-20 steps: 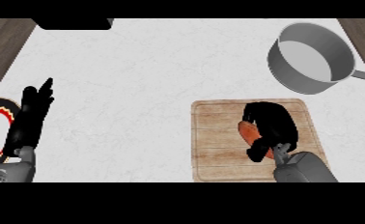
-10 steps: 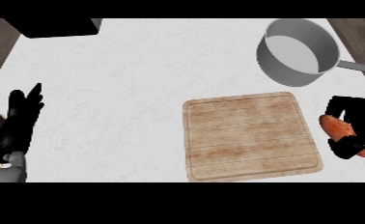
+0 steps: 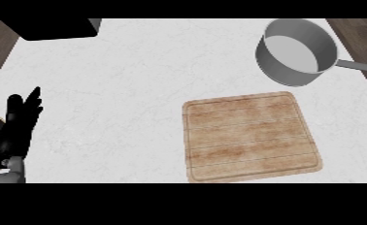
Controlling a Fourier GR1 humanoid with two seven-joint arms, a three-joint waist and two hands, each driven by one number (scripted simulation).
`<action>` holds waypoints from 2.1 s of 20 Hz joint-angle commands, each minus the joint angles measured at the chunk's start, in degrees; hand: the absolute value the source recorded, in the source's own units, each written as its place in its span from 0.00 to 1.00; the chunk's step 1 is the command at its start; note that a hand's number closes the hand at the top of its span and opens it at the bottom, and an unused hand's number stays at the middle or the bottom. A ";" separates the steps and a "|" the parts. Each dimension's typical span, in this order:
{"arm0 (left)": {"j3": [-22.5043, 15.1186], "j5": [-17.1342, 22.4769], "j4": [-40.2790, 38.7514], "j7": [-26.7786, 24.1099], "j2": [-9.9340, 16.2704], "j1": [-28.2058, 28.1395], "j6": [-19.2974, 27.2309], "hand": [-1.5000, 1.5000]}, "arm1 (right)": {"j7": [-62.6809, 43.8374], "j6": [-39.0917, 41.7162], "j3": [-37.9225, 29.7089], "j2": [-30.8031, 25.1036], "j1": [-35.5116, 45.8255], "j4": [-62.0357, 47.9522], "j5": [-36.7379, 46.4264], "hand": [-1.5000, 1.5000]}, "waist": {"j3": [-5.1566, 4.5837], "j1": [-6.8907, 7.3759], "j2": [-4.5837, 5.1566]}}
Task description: Pick the sweet potato from the cutting board and place it in the pot
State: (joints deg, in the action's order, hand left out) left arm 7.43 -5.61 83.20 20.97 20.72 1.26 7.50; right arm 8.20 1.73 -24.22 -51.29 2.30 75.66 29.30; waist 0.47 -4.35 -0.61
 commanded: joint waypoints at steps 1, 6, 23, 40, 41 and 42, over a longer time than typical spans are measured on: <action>-0.77 -0.80 -0.40 -0.54 -0.77 -0.56 0.43 0.50 | 14.38 0.71 -11.25 -2.67 1.60 -5.20 -11.69 1.00 | -0.08 0.38 -0.12; -1.59 -1.03 2.16 0.81 -0.41 0.95 -0.64 0.50 | 25.09 5.87 -20.02 -10.15 3.13 -14.51 -16.98 1.00 | -0.35 3.72 0.46; -0.65 -2.37 -2.98 0.25 -1.38 5.33 -2.88 0.50 | 4.41 16.66 -0.39 -13.97 24.07 -14.24 -15.03 1.00 | -0.52 5.39 0.77; 0.81 -1.98 -1.18 0.33 -0.75 5.24 -5.10 0.50 | 0.69 19.69 12.27 1.95 41.50 -34.96 -8.48 0.00 | -0.46 5.77 0.88; -0.69 -3.64 -0.34 1.80 -2.99 5.59 -2.77 0.50 | 1.55 15.03 12.54 5.79 39.09 -33.64 -7.87 0.00 | -0.45 5.33 0.80; -0.43 -3.20 0.83 -1.00 -2.58 2.69 -3.51 0.50 | 2.96 13.58 11.60 7.07 39.48 -35.63 -8.48 0.00 | -0.43 5.77 0.85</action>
State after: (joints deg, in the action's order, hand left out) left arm 6.66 -8.89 82.68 21.73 18.32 6.35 4.14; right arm 10.16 18.28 -12.21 -49.46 40.84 43.14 21.28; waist 0.02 1.50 0.31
